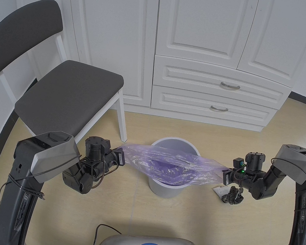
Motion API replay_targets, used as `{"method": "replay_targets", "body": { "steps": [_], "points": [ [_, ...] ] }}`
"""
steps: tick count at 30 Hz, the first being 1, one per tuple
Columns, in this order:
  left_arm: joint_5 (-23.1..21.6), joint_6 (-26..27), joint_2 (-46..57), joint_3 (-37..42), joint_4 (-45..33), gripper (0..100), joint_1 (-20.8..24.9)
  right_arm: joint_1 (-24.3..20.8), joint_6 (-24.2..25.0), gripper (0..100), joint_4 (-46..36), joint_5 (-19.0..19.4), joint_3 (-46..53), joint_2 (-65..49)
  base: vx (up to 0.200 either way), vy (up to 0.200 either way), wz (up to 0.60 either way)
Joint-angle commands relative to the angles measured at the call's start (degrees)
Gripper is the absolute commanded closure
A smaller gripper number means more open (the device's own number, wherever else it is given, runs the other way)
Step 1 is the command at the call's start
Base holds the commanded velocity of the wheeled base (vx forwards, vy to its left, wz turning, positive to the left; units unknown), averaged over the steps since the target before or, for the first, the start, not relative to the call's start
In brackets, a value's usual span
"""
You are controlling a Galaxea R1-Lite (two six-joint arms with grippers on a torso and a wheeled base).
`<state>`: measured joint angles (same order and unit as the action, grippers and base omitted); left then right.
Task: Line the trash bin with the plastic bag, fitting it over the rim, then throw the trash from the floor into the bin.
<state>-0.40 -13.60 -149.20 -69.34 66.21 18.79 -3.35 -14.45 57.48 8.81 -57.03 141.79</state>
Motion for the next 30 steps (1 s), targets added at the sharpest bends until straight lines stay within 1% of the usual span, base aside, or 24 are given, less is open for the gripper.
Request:
{"method": "replay_targets", "body": {
  "steps": [1, 3, 7, 8, 14, 15, 18, 24, 27, 30],
  "points": [
    [-1.62, 0.95, 2.51, 3.33, -0.03, 100, -0.33, 0.54, -1.73, 100, -2.02, 0.59, 2.45, -3.01, 0.0, 0.0, 0.0],
    [-2.67, 1.39, 3.3, 4.74, -0.11, 100, -0.42, 0.89, -2.6, 100, -3.16, 0.68, 3.68, -4.33, 0.0, 0.0, 0.0],
    [-2.67, 1.39, 3.3, 4.74, -0.11, 100, -0.42, 0.89, -2.6, 100, -3.16, 0.68, 3.68, -4.33, 0.0, 0.0, 0.0],
    [-6.28, 3.67, 5.5, 9.31, -0.2, 100, -0.68, 0.89, -4.45, 100, -5.27, 2.35, 5.88, -6.53, 0.0, 0.0, 0.0],
    [-6.8, 5.26, 5.68, 10.8, -0.46, 100, -0.59, 0.89, -5.15, 100, -5.45, 2.44, 7.19, -7.76, 0.0, 0.0, 0.0],
    [-6.89, 5.61, 5.59, 11.16, -0.64, 100, -0.59, 0.98, -6.3, 100, -5.62, 2.44, 7.9, -8.11, 0.0, 0.0, 0.0],
    [-7.86, 5.96, 5.59, 11.95, -0.73, 100, -0.59, 0.98, -7.7, 100, -7.21, 2.44, 8.51, -8.72, 0.0, 0.0, 0.0],
    [-8.12, 6.75, 2.42, 11.07, -1.08, 100, 0.11, -0.6, -9.99, 100, -12.04, 2.26, 7.98, -6.17, 0.0, 0.0, 0.0],
    [-7.77, 6.66, 0.14, 8.87, -1.17, 100, 0.64, -1.48, -9.55, 100, -12.04, 1.56, 6.05, -3.98, 0.0, 0.0, 0.0],
    [-6.63, 6.57, -1.97, 5.62, -1.7, 100, 0.73, -2.27, -8.23, 100, -11.51, -0.2, 4.12, -2.39, 0.0, 0.0, 0.0]
  ]
}}
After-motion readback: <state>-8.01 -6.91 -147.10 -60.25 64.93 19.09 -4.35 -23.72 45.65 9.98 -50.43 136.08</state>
